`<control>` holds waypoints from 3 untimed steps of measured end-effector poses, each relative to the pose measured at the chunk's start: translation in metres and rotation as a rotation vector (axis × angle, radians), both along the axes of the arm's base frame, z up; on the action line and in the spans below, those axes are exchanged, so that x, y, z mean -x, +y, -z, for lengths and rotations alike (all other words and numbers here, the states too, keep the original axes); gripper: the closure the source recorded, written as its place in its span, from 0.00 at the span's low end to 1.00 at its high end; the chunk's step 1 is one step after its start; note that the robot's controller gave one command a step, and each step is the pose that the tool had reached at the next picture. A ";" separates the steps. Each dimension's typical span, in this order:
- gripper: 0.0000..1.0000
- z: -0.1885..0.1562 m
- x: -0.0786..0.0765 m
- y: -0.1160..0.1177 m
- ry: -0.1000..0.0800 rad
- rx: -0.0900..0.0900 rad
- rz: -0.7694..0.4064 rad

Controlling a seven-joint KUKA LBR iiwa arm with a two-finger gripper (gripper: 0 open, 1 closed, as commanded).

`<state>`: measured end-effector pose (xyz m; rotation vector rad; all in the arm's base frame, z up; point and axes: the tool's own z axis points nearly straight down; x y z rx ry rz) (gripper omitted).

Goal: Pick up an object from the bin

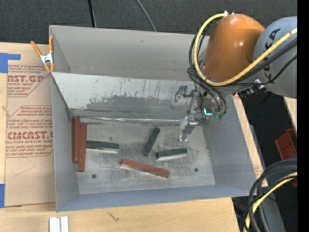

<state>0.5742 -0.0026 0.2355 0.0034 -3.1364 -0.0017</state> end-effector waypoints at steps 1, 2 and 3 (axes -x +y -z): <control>0.00 -0.004 -0.002 0.000 -0.008 0.000 0.000; 0.00 0.042 0.026 -0.002 -0.013 -0.001 0.021; 1.00 0.159 0.029 0.020 -0.014 0.000 0.106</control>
Offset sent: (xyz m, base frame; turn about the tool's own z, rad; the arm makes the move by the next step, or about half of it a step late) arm -0.0694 -0.0082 -0.1145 0.0577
